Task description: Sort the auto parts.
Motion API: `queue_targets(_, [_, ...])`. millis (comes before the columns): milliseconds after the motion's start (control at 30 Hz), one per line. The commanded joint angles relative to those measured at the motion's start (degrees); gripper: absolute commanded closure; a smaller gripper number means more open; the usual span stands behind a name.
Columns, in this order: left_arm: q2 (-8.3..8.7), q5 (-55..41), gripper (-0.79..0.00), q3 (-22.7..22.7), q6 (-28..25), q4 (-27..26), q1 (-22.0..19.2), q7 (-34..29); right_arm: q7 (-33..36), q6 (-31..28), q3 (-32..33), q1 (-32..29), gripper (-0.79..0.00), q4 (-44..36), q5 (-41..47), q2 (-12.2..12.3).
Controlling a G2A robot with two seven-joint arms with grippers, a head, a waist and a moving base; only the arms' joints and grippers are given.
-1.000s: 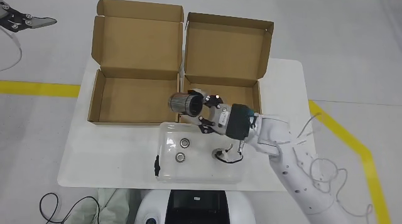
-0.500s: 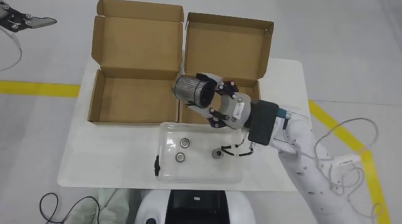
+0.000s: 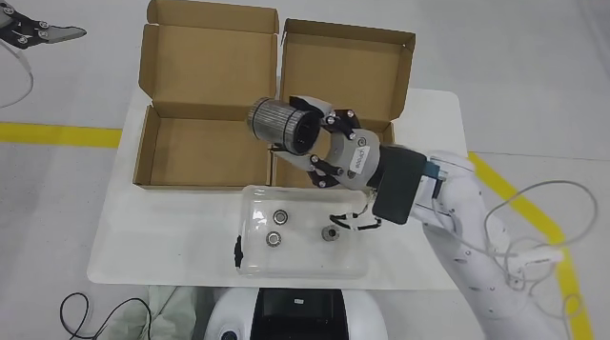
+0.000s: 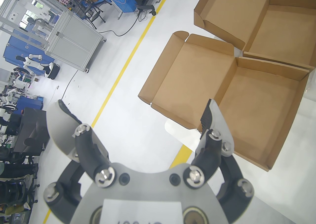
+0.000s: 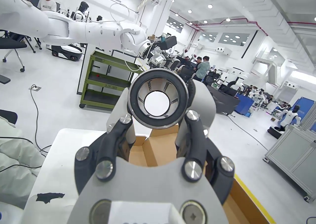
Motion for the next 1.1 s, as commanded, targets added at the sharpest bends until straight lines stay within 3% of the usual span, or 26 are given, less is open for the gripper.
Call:
queue_targets(0, [0.00, 0.0, -0.785, 0.0, 0.0, 0.0, 0.0, 0.0, -0.7, 0.1, -0.3, 0.0, 0.000, 0.4, -0.6, 0.0])
queue_targets(233, [0.00, 0.0, -0.785, 0.0, 0.0, 0.0, 0.0, 0.0, -3.6, -0.6, -0.7, -1.9, 0.000, 1.4, -4.8, 0.3])
queue_targets(500, [0.00, 0.0, -0.785, 0.0, 0.0, 0.0, 0.0, 0.0, -2.6, -1.2, -0.2, -6.0, 0.000, 3.1, -5.4, 0.9])
queue_targets(800, [0.00, 0.0, -0.785, 0.0, 0.0, 0.0, 0.0, 0.0, 1.5, 0.2, 0.3, -9.9, 0.000, 6.3, -5.4, 1.4])
queue_targets(1067, [0.00, 0.0, -0.785, 0.0, 0.0, 0.0, 0.0, 0.0, 6.7, 2.6, -0.9, -9.2, 0.000, 10.6, -4.7, 1.2])
